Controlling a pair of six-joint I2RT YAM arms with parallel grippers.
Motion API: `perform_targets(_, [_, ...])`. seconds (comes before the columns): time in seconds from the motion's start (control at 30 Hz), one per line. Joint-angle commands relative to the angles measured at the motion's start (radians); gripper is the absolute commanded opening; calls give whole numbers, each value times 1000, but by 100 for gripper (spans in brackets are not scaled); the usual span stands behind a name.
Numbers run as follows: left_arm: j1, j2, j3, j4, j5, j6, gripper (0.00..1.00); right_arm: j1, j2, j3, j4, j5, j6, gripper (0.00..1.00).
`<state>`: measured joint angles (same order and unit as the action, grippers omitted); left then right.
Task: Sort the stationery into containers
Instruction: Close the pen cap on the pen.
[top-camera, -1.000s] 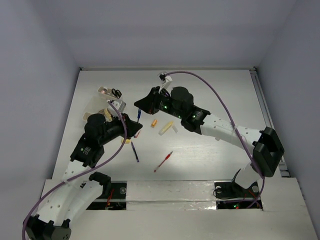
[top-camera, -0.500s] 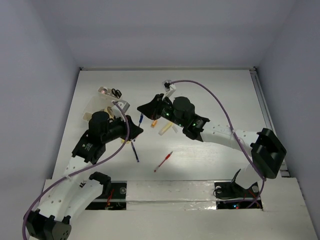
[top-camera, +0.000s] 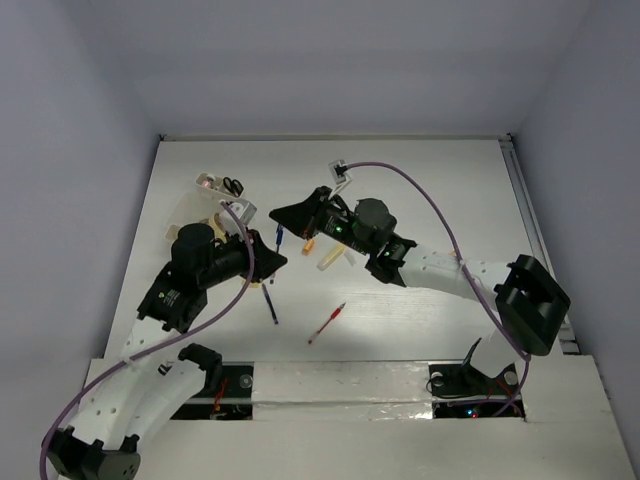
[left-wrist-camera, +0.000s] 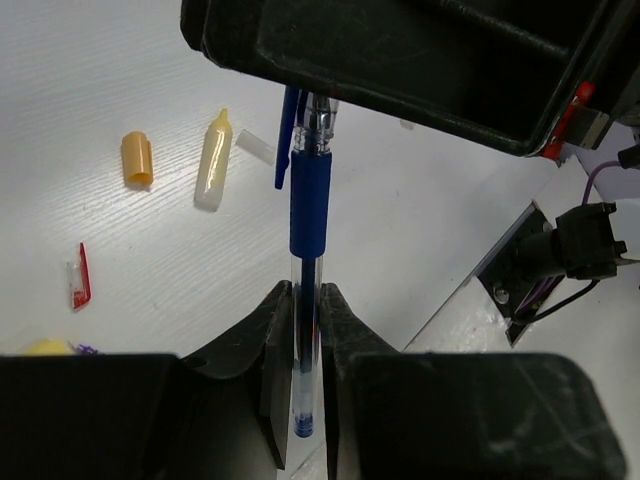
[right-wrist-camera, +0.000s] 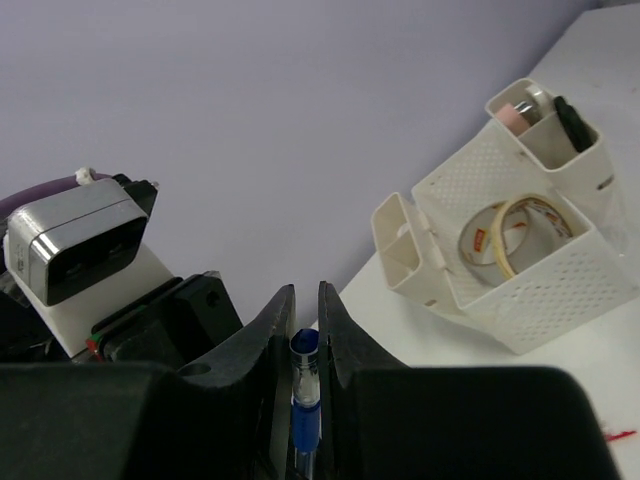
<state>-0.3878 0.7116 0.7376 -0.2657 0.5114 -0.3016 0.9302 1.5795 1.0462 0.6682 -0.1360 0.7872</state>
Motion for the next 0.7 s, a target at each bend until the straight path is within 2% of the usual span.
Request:
perform_targets(0.0, [15, -52, 103, 435, -155, -13, 0, 105, 48, -61, -163, -392, 53, 0])
perform_targets(0.2, [15, -84, 163, 346, -221, 62, 0, 105, 20, -17, -304, -453, -9, 0])
perform_targets(0.37, [15, -83, 218, 296, -280, 111, 0, 105, -1, -9, -496, -433, -112, 0])
perform_targets(0.47, [15, -75, 223, 313, -271, 101, 0, 147, -7, -12, -544, -395, -137, 0])
perform_targets(0.6, [15, -58, 230, 336, -249, 79, 0, 170, -4, -26, -490, -341, -106, 0])
perform_targets(0.67, [15, -63, 223, 336, -238, 73, 0, 170, -32, -28, -469, -265, -103, 0])
